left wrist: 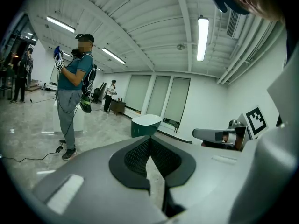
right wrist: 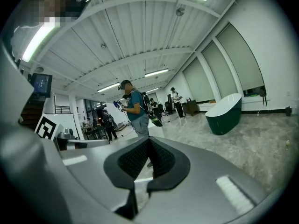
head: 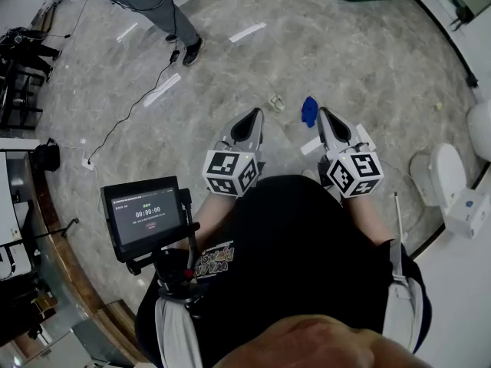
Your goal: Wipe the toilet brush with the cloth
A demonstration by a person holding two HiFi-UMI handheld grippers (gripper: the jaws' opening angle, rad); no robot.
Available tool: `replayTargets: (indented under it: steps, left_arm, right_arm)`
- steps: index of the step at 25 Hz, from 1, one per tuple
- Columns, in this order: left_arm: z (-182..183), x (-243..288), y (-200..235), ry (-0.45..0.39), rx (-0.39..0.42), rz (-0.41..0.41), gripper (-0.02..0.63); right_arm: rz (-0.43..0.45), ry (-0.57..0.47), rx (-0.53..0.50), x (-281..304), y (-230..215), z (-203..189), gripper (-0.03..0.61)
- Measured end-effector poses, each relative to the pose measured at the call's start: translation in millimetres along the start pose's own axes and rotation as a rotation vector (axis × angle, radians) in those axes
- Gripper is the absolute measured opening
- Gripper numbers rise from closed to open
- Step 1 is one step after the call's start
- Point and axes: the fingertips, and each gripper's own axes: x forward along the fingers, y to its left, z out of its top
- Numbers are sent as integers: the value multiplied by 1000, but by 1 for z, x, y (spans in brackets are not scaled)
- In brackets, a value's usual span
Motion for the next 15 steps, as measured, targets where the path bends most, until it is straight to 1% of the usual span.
replayTargets:
  steps: [6,15]
  left_arm:
    - [-1,0,2,3,-9,0,0]
    - [-3,1,7,7,-28,-4,0]
  right_arm:
    - [20,-22,91,-1,-4,2,2]
    - [50,-10,108,3,3,-1,2]
